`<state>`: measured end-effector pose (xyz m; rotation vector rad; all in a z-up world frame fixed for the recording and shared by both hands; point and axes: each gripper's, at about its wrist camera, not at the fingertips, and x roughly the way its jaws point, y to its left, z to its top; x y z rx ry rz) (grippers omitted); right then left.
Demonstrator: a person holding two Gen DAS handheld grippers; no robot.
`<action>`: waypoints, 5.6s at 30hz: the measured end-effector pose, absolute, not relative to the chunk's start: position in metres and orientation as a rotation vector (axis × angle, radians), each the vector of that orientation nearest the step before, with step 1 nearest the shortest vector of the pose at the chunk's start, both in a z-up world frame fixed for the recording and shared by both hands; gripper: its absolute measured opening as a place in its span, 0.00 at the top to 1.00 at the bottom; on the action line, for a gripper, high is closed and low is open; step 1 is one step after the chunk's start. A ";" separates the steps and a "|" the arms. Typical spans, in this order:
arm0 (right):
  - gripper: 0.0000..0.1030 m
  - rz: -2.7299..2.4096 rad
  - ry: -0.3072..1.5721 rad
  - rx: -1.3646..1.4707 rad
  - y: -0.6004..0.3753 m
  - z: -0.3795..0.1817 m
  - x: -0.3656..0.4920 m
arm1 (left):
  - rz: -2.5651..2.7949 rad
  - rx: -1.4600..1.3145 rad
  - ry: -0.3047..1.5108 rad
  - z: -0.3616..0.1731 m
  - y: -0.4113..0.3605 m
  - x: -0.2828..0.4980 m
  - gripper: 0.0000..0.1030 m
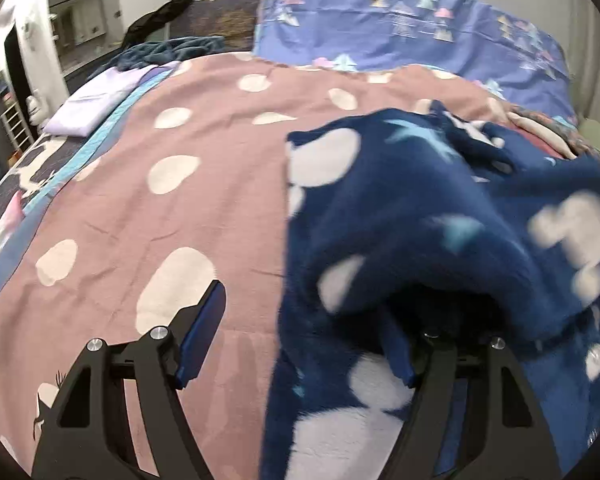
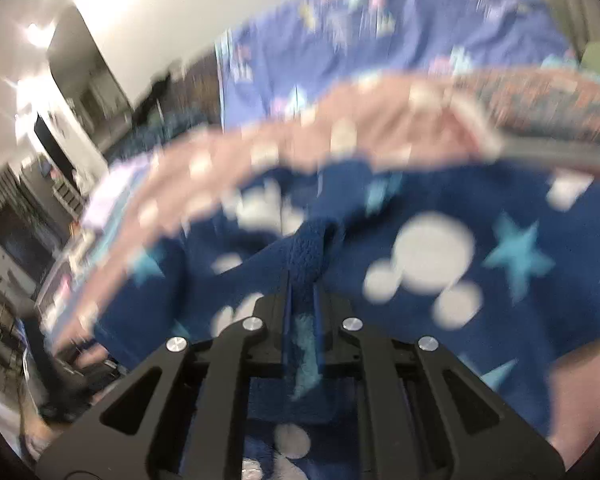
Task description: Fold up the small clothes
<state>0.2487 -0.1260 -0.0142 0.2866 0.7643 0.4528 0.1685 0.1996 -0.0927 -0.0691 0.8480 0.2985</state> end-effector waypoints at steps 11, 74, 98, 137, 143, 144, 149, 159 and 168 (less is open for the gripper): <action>0.81 0.245 0.869 0.225 -0.192 -0.048 0.271 | 0.316 -0.067 0.836 -0.098 0.196 0.160 0.28; 0.88 0.602 0.900 0.417 -0.137 -0.073 0.239 | -0.036 -0.177 0.835 -0.109 0.100 0.191 0.51; 0.56 0.712 0.799 0.427 -0.151 -0.077 0.193 | -0.415 -0.469 0.948 -0.082 0.028 0.246 0.86; 0.38 0.450 0.834 0.486 -0.180 -0.087 0.203 | -0.056 -0.203 0.836 -0.072 0.145 0.212 0.36; 0.38 0.448 0.836 0.480 -0.178 -0.087 0.200 | -0.003 -0.035 0.847 -0.093 0.114 0.210 0.31; 0.39 0.447 0.852 0.471 -0.178 -0.085 0.199 | -0.051 -0.076 0.846 -0.083 0.115 0.209 0.31; 0.53 0.594 0.910 0.317 -0.155 -0.043 0.185 | -0.133 -0.129 0.716 -0.032 0.123 0.229 0.30; 0.57 0.444 0.834 0.177 -0.130 -0.008 0.334 | -0.125 -0.441 0.938 -0.098 0.140 0.356 0.31; 0.70 0.393 0.937 0.159 -0.114 -0.080 0.374 | -0.078 -0.204 0.911 -0.104 0.144 0.336 0.90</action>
